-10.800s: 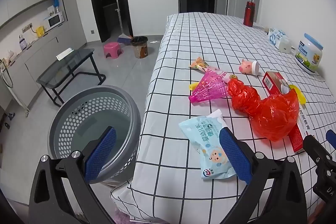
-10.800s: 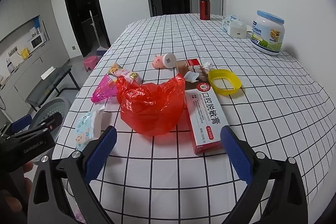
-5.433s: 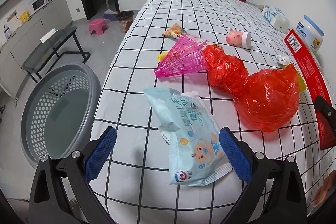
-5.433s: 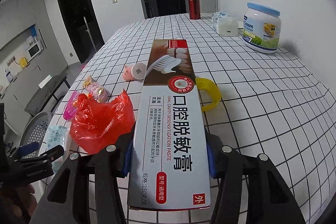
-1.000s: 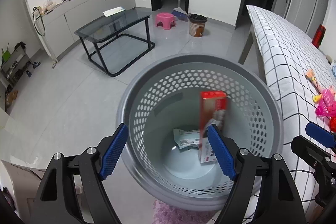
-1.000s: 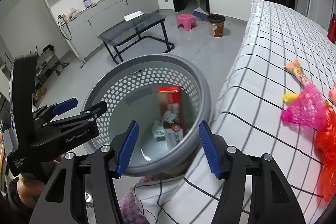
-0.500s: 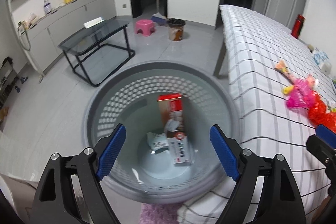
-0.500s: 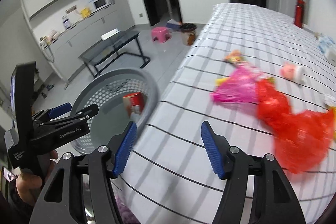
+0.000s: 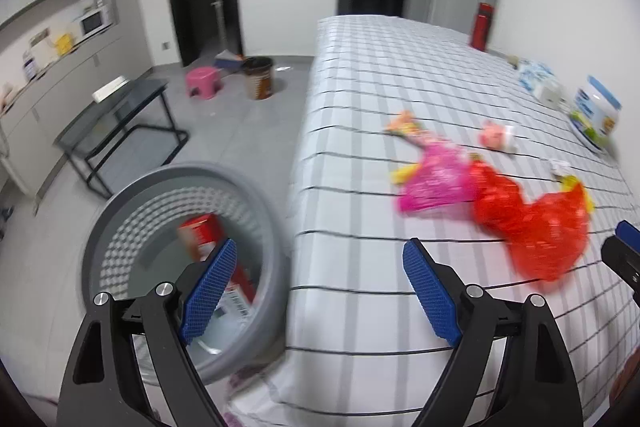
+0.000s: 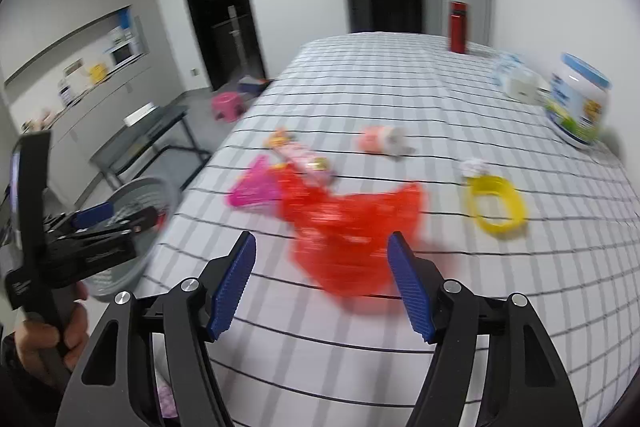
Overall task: Collect trash
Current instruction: 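Move both tools back over the table toward the red bag, then grasp the yellow plastic ring with the right tool while the left tool grasps the red bag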
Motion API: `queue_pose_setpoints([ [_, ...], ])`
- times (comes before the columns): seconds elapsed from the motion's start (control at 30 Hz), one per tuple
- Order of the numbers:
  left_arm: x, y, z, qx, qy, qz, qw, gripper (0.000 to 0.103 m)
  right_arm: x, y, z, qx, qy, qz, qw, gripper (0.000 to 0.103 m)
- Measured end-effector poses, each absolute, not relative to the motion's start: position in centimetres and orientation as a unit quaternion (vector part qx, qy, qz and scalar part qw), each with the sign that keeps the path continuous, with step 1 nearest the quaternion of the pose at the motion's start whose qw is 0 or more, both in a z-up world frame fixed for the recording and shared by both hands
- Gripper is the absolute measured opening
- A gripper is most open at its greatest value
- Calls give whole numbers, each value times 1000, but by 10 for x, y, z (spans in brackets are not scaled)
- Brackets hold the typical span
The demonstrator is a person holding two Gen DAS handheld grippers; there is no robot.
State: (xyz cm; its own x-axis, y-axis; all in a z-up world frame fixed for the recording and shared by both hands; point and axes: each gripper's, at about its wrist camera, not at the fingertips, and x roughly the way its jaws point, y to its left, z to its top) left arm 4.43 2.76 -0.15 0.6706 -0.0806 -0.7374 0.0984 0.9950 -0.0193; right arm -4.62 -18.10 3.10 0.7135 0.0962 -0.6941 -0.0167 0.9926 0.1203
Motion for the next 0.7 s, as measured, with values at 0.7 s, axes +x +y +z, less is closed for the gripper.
queue_pose_setpoints([
  [0.7, 42, -86, 16, 19, 378, -94, 921, 93, -18, -331, -2, 73, 406, -69, 908, 73],
])
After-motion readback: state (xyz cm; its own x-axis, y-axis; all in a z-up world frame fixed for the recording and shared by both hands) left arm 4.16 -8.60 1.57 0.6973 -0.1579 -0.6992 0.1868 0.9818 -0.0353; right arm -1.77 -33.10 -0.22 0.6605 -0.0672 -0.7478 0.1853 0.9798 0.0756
